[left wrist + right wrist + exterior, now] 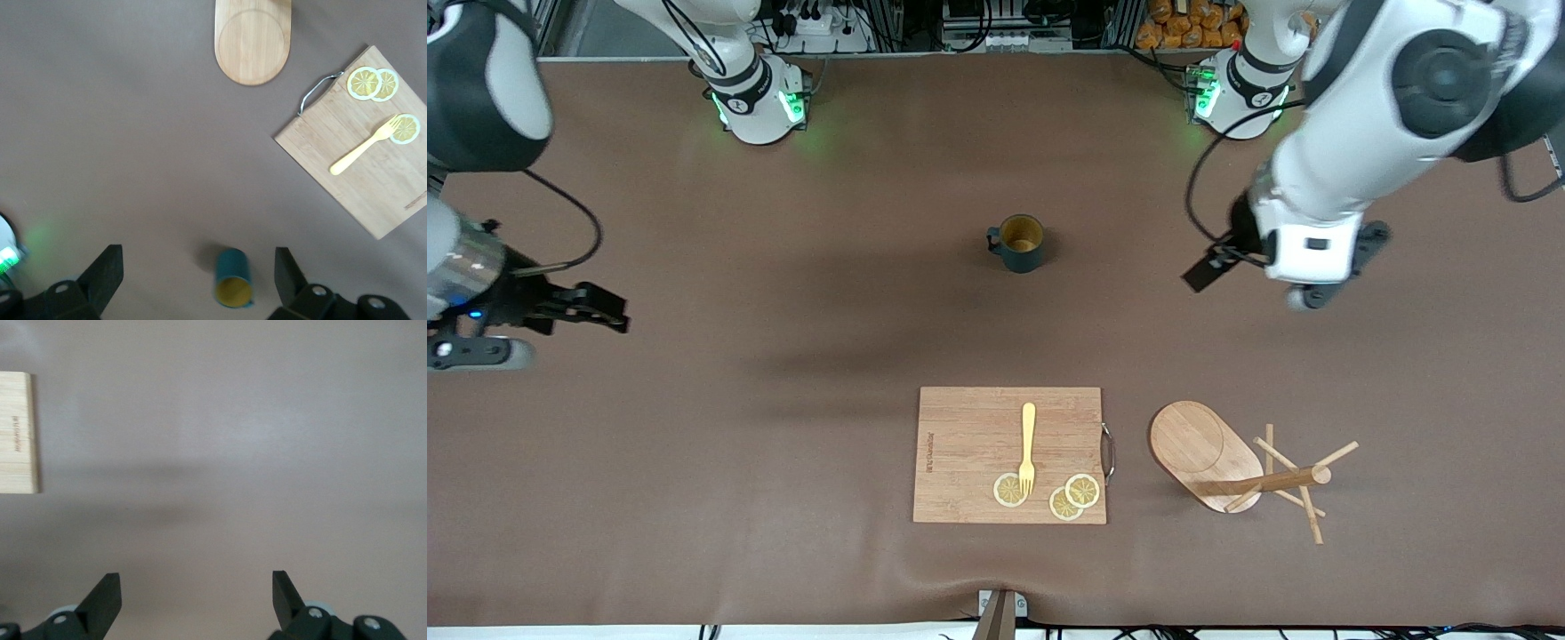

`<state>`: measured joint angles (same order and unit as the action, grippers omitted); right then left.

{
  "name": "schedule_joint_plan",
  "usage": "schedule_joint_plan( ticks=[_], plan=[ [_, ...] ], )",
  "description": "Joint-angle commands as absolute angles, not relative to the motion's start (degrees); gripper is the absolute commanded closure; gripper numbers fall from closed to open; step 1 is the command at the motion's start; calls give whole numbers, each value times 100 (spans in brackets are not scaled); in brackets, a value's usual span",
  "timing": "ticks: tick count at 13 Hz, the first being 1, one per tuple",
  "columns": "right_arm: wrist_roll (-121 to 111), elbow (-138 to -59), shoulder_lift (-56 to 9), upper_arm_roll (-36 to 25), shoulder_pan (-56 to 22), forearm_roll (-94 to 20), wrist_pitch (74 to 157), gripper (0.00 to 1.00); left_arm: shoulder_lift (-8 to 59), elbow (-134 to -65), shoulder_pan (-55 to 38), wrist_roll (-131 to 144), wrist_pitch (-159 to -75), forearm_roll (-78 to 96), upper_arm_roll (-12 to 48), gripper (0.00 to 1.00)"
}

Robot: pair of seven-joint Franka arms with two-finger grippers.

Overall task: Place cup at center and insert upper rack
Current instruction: 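Lower the left gripper to the mug handle and grasp it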

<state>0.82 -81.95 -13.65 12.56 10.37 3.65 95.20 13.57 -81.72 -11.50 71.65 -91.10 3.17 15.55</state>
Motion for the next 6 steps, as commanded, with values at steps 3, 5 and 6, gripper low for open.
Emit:
schedule_joint_plan(
  ticks=[3, 5, 6],
  plan=[
    [-281, -8226, -1354, 722, 1072, 360, 9440, 0, 1932, -7647, -3456, 9015, -9026, 37, -21, 0],
    [-709, -8227, -1354, 563, 1072, 352, 9439, 0, 2222, -7585, -4784, 9464, -9018, -70, -1058, 0],
    [-973, -8218, -1388, 458, 1064, 265, 9457, 0, 2380, -7498, -5364, 9640, -9018, -62, -1559, 0]
  ],
)
